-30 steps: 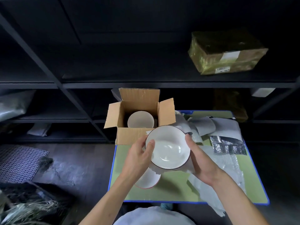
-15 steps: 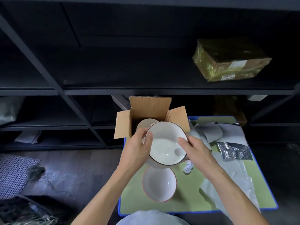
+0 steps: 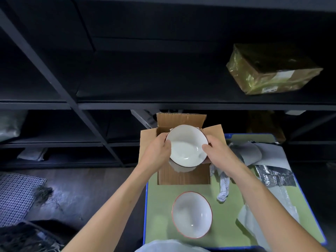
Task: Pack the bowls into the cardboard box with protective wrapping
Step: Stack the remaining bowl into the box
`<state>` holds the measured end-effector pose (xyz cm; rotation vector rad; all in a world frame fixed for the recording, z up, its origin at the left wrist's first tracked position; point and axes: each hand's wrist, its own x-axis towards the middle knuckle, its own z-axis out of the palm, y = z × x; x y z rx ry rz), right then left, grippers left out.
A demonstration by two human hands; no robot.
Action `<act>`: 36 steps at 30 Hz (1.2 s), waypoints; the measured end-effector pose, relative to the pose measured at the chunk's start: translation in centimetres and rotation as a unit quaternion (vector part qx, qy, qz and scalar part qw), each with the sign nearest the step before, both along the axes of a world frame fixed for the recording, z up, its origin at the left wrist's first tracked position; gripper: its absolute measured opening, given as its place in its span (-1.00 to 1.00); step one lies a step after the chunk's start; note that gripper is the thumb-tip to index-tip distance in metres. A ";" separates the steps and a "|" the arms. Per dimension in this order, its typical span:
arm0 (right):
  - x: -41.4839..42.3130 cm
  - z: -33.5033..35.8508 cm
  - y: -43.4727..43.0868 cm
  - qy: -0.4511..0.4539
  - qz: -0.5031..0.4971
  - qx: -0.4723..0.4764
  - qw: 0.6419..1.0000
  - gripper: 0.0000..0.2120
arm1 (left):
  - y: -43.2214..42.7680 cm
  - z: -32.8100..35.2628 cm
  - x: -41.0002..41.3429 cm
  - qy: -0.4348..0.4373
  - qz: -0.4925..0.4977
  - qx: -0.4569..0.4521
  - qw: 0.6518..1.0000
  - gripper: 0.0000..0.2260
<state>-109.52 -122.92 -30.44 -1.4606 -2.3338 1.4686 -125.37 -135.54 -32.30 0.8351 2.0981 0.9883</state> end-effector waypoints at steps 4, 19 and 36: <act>-2.8 -0.9 1.6 -0.054 0.033 0.075 0.995 -0.73 | 2.7 -0.4 -1.3 0.064 0.027 -0.062 0.996 -0.75; -7.0 -7.1 1.8 -0.261 0.097 0.152 0.948 -0.59 | 5.6 -4.7 0.9 0.240 -0.050 -0.262 0.933 -0.53; -8.3 -9.5 1.2 -0.319 0.096 0.159 0.929 -0.54 | 6.3 -6.3 1.2 0.303 -0.132 -0.323 0.887 -0.43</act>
